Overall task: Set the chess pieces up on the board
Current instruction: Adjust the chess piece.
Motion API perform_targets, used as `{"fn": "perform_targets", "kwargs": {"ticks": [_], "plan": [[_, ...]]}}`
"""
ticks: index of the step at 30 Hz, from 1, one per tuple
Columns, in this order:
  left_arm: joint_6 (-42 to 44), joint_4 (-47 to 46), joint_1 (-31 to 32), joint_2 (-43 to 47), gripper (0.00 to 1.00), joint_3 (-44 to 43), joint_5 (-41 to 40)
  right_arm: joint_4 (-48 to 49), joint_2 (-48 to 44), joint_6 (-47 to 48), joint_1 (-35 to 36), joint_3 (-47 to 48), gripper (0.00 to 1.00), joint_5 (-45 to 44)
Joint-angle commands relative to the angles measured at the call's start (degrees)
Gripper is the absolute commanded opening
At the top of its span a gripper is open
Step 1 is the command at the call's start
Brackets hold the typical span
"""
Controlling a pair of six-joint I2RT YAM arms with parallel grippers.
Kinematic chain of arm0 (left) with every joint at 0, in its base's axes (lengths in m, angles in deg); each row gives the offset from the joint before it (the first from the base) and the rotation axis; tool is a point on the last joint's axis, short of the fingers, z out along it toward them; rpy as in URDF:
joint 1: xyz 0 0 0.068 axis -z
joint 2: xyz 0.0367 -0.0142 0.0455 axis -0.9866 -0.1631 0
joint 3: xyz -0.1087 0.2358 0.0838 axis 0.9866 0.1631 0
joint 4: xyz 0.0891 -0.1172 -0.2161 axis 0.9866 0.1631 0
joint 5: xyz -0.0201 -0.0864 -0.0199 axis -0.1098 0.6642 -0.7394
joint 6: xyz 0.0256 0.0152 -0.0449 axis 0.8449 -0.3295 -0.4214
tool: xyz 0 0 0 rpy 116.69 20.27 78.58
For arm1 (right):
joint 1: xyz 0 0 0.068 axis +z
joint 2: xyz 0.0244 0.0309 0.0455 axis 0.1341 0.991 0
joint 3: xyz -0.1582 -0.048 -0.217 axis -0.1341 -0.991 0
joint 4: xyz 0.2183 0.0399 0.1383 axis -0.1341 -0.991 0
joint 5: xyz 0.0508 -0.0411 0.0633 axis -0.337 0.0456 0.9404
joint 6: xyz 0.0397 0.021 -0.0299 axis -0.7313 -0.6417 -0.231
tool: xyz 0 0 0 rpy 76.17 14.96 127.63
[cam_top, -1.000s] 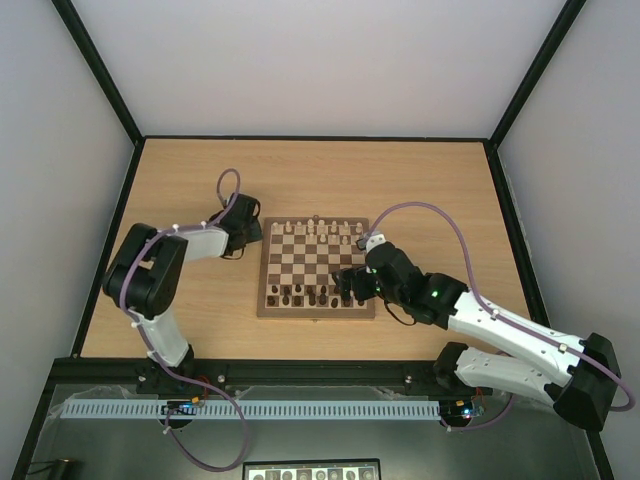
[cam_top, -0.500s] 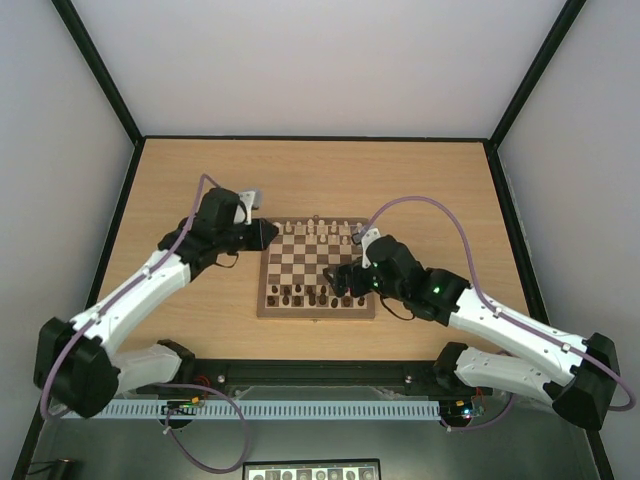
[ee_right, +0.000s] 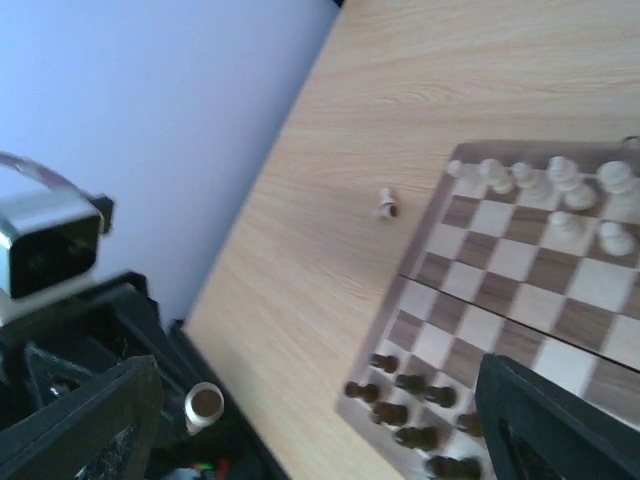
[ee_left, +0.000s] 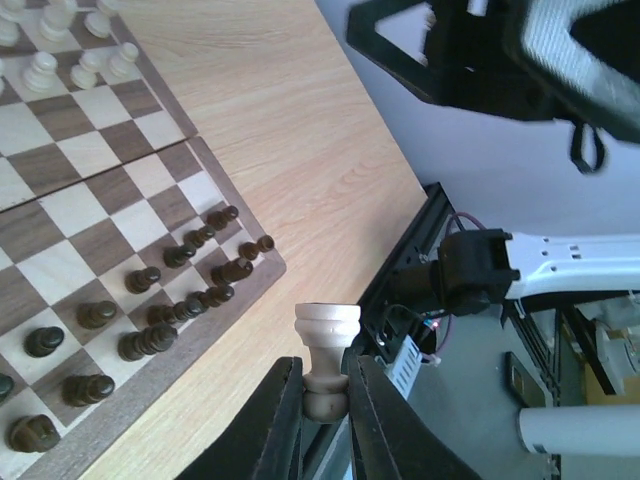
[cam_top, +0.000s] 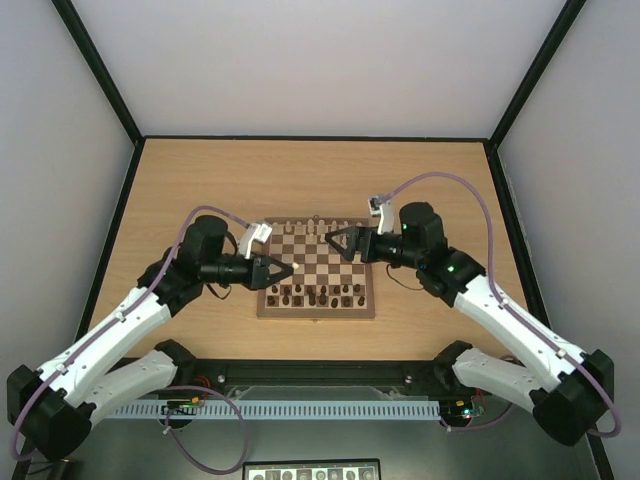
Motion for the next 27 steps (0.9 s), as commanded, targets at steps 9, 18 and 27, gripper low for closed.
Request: {"fn": "perform_targets", "kwargs": {"ticks": [9, 18, 27], "plan": [[4.06, -1.23, 0.74, 0.85, 0.13, 1.58, 0.72, 38.55, 8.67, -30.84, -6.03, -12.97, 0.57, 40.75], [4.07, -6.95, 0.91, -4.01, 0.13, 0.62, 2.73, 33.39, 8.67, -26.56, -3.75, -13.0, 0.44, 40.27], [3.59, -9.36, 3.52, -6.11, 0.13, -0.38, 2.27, 34.73, 13.08, -26.64, -3.61, -13.36, 0.43, 39.24]]}}
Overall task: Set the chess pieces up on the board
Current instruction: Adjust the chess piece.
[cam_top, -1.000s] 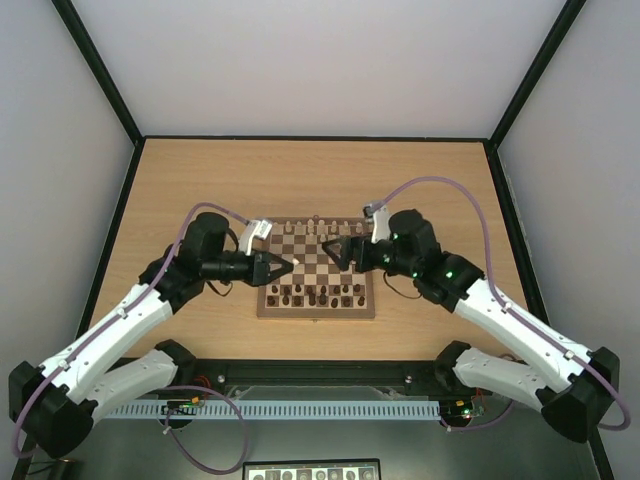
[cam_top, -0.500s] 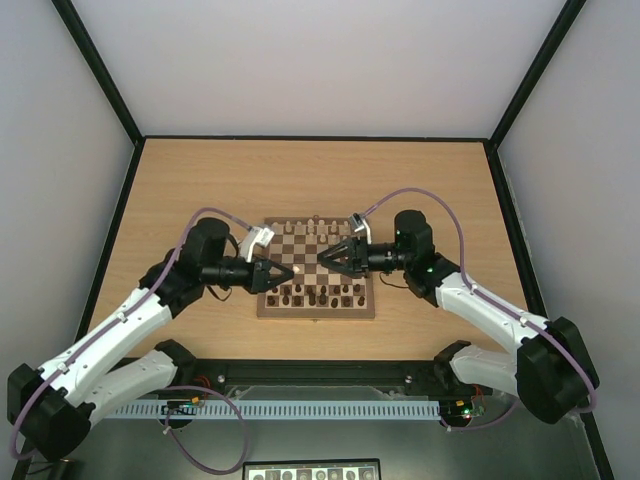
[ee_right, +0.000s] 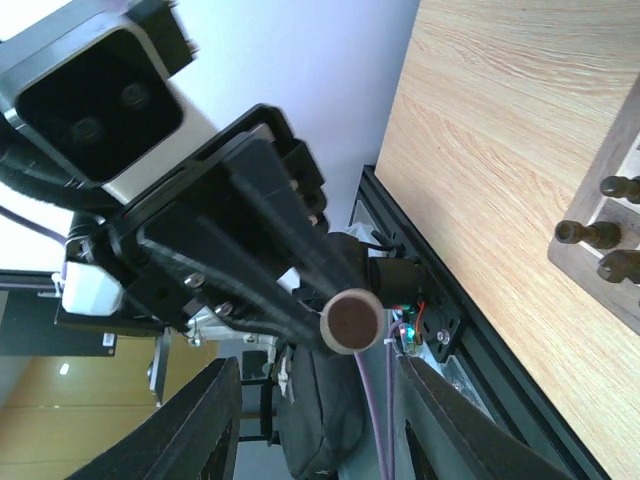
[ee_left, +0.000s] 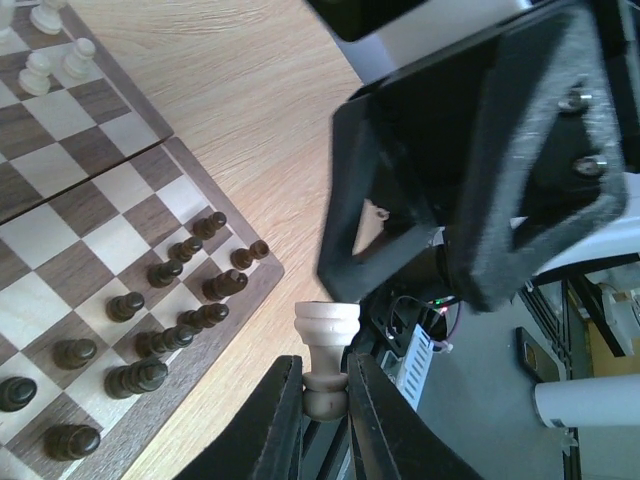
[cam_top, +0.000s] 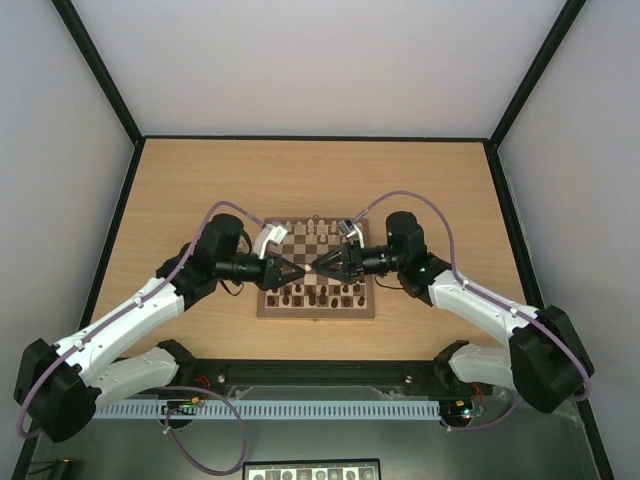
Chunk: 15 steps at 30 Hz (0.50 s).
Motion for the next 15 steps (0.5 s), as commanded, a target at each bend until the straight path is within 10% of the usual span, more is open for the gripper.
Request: {"fn": "perform_targets", "kwargs": {"ticks": [1, 15], "plan": [[0.16, -2.34, 1.21, -0.09, 0.13, -1.72, 0.73, 2.23, 2.21, -0.04, 0.21, -0.36, 0.43, 1.09], [0.81, -2.24, 2.09, -0.19, 0.13, -1.25, -0.51, 4.56, 5.03, -1.62, 0.35, 0.7, 0.36, 0.9]]}}
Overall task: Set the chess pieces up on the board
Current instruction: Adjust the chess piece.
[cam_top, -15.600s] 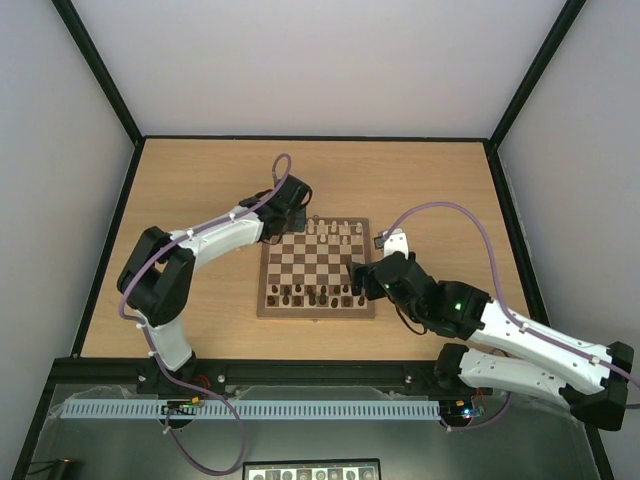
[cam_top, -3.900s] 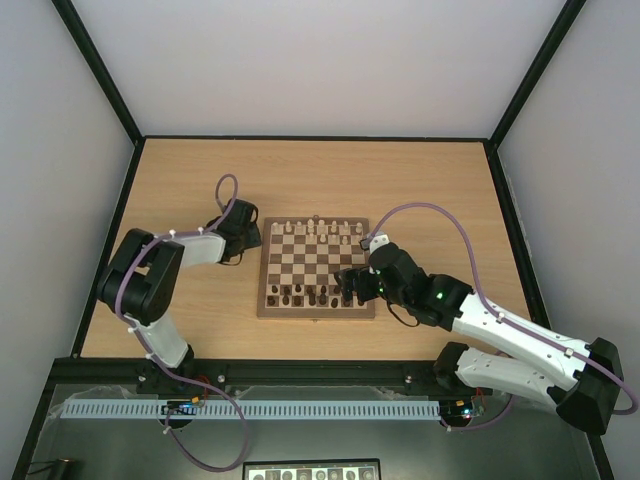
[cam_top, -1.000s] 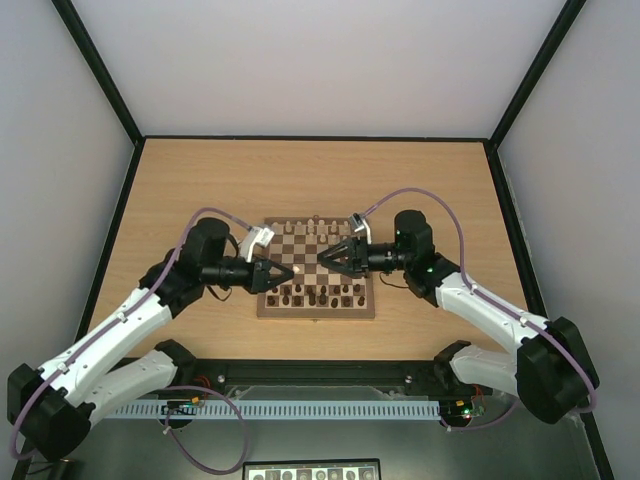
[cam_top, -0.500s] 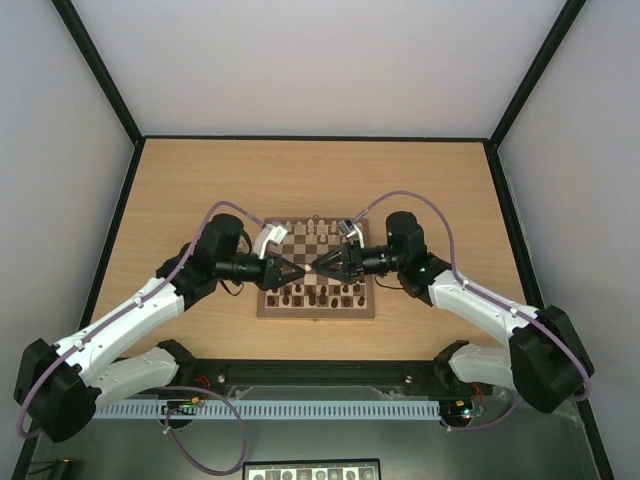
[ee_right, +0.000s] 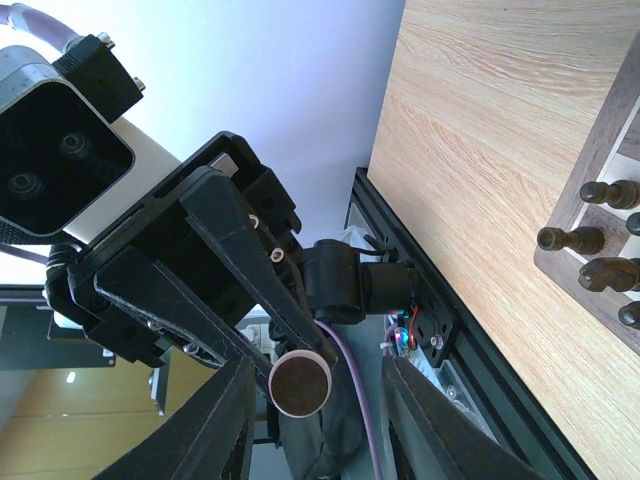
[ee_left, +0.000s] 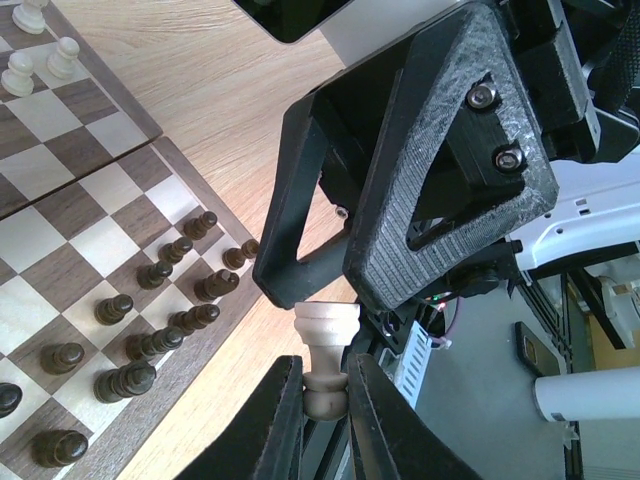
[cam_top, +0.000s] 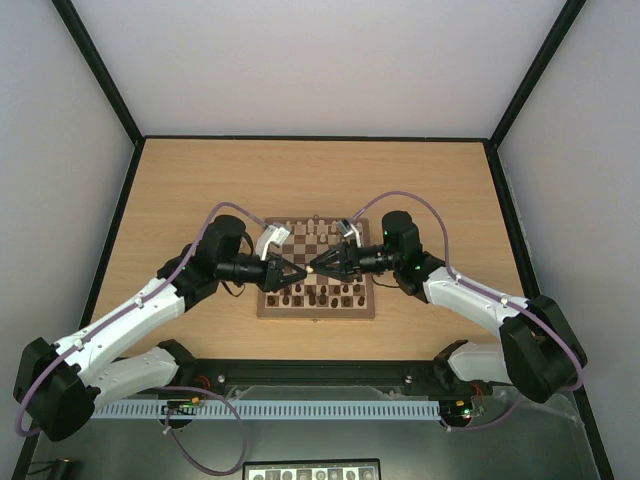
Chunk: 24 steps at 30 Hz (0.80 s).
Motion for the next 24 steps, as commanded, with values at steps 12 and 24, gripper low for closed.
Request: {"fn": "perform_targets", "kwargs": {"ticks": [12, 24], "plan": [[0.6, -2.27, 0.33, -1.2, 0.12, -0.96, -0.22, 1.96, 1.8, -0.09, 1.63, 1.4, 0.26, 0.87], [0.22, -2.25, 0.34, -1.16, 0.12, -1.28, -2.6, 2.2, 1.36, -0.49, 1.95, 0.76, 0.06, -0.55]]}}
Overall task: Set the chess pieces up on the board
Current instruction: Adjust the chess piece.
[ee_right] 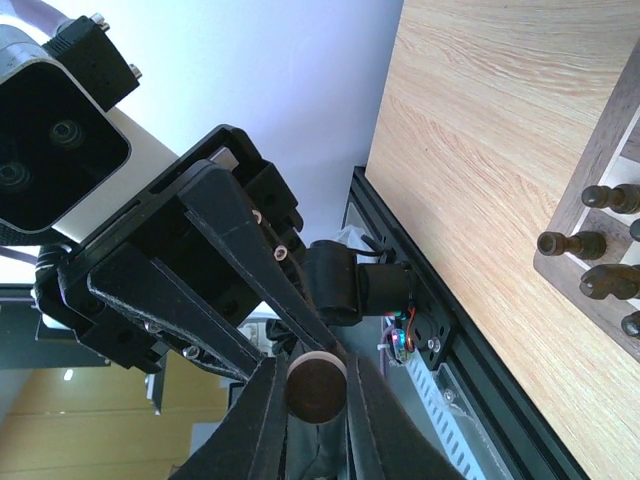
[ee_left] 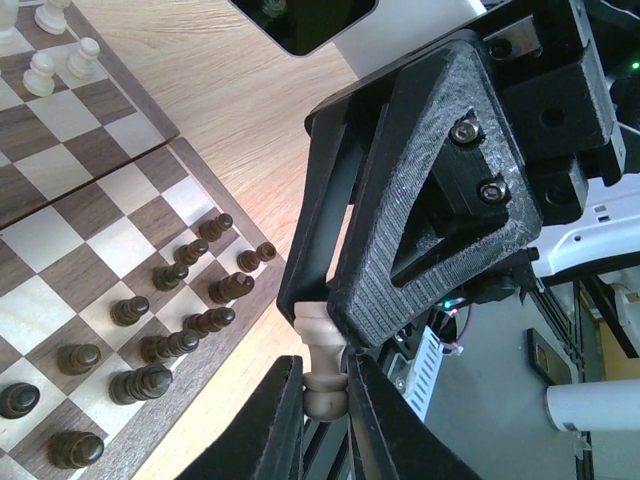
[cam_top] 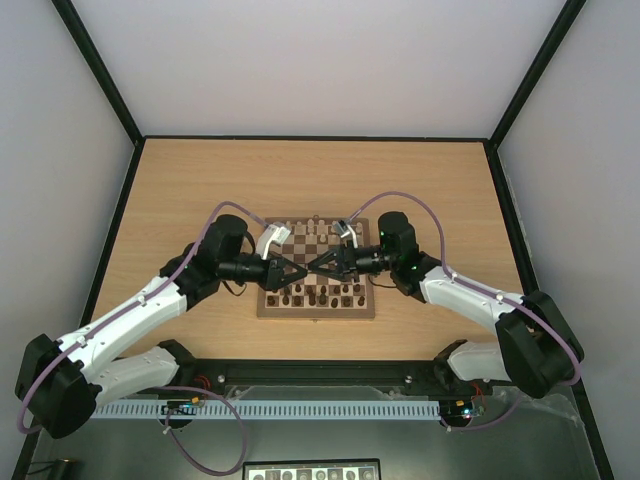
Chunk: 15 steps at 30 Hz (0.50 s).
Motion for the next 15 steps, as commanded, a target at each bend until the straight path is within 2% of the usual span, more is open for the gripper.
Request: {"fn": "perform_targets", "kwargs": {"ticks": [1, 5, 8, 15], "plan": [[0.06, -1.88, 0.33, -0.12, 0.13, -1.42, -1.87, 0.88, -0.47, -0.94, 0.62, 0.39, 0.06, -0.41], [-1.07, -2.91, 0.27, 0.18, 0.17, -1.66, -3.97, 3.03, -1.52, -3.0, 0.62, -0.68, 0.05, -2.31], [-2.14, -4.24, 0.27, 0.34, 0.26, -1.72, -5.17, 4.38, -2.15, -4.7, 0.62, -1.44, 0.05, -4.01], [-4.78, -7.6, 0.27, 1.17, 0.27, -0.65, -6.48, 7.47, -2.22, -8.11, 0.62, -2.41, 0.02, -6.54]]}}
